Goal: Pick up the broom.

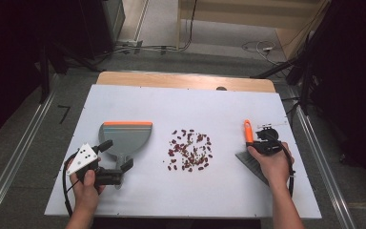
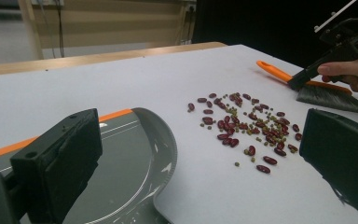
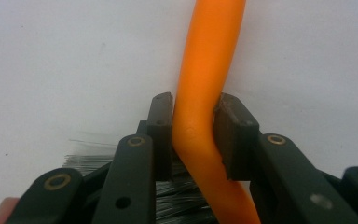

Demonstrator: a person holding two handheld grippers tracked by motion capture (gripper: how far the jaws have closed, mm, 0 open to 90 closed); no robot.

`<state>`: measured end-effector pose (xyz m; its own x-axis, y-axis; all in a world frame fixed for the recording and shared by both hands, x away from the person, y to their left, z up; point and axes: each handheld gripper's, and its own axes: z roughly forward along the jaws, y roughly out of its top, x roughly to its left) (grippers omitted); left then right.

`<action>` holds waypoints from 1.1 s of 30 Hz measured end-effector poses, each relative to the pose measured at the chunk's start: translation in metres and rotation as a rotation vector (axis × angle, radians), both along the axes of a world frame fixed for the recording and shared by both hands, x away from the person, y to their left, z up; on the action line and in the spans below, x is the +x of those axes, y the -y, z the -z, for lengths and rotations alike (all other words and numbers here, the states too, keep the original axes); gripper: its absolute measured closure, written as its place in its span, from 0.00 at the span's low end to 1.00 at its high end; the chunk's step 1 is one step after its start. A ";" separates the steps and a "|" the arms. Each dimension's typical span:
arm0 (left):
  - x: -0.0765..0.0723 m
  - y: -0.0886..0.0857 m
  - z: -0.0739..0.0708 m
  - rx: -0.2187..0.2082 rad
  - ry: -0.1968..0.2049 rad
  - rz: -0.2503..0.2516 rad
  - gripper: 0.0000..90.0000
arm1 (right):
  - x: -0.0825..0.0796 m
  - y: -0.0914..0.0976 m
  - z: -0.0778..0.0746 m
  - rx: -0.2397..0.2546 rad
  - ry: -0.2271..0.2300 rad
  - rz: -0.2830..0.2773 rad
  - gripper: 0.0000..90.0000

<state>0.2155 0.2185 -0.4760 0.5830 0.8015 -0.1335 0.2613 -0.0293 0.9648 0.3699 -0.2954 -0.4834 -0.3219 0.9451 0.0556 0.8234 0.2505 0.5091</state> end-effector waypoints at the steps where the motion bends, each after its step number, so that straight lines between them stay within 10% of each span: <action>1: 0.000 0.000 0.000 0.001 0.001 0.002 0.00 | 0.000 0.001 0.000 0.008 0.004 -0.001 0.75; 9: -0.001 0.001 -0.002 -0.004 0.010 -0.005 0.00 | -0.005 0.006 0.000 0.055 0.049 -0.010 0.75; 22: -0.002 0.001 -0.005 -0.010 0.016 -0.005 0.00 | -0.029 0.022 -0.015 0.230 0.337 -0.018 0.76; 33: -0.003 0.006 -0.009 -0.004 0.029 0.000 0.00 | -0.042 0.031 -0.027 0.359 0.493 -0.004 0.76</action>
